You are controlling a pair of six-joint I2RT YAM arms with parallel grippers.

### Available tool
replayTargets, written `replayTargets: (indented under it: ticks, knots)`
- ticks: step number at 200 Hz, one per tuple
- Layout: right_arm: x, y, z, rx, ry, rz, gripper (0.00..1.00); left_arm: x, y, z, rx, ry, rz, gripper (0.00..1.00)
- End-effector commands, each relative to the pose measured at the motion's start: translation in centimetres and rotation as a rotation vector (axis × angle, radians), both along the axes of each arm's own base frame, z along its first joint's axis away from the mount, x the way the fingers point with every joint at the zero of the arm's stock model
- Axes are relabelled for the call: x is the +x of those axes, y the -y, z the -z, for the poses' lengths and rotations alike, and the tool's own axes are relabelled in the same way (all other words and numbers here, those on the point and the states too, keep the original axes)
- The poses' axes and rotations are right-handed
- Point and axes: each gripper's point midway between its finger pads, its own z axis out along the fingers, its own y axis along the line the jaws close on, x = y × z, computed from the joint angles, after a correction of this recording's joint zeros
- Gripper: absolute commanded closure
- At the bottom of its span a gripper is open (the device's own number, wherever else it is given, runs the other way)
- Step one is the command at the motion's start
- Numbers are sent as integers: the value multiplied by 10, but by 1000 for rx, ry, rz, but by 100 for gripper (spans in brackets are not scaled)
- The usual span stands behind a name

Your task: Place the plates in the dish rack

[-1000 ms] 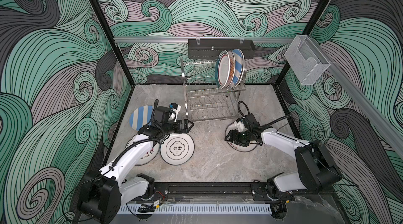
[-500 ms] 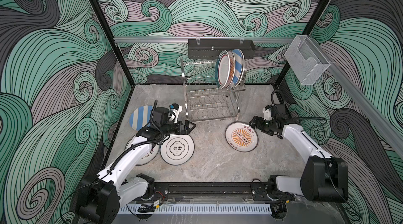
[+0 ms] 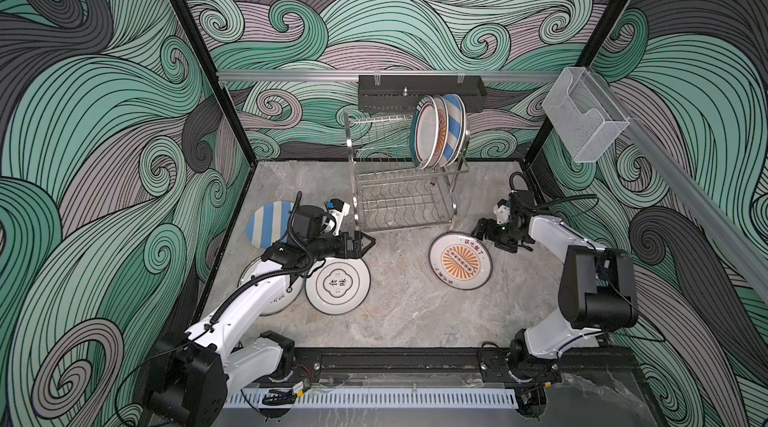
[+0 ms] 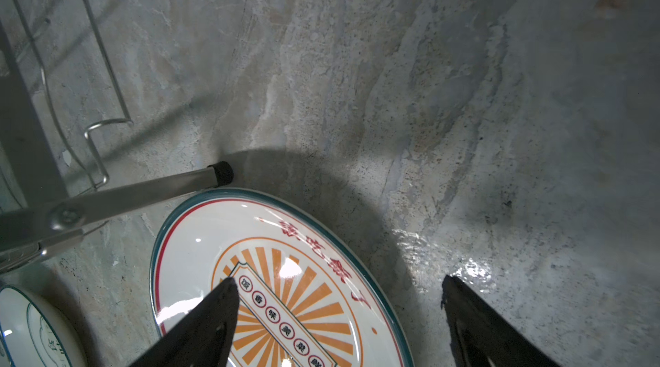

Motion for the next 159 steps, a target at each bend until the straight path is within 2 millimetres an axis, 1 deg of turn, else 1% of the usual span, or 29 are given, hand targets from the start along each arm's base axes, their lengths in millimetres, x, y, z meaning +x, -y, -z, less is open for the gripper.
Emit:
replayTargets:
  ticks: [1,14,45,69,111,137,159]
  knots:
    - [5,-12,1,69,-6,-41,11,1,7,-12,-14,24,34,1]
    - [2,-19,3,114,-16,-50,11,1,7,-13,-13,30,35,1]
    - [-9,-24,4,142,-18,-42,11,0,8,-11,-12,23,38,1]
    - [-24,-32,6,196,-36,-33,11,3,9,-9,-21,14,37,1]
    - [-51,-35,10,202,-59,-23,10,6,15,-13,-36,7,51,1]
    - [-66,-45,10,269,-65,-16,12,7,15,-11,-22,4,52,2]
    - [-78,-56,14,307,-74,-9,17,8,15,-8,-16,-2,49,1]
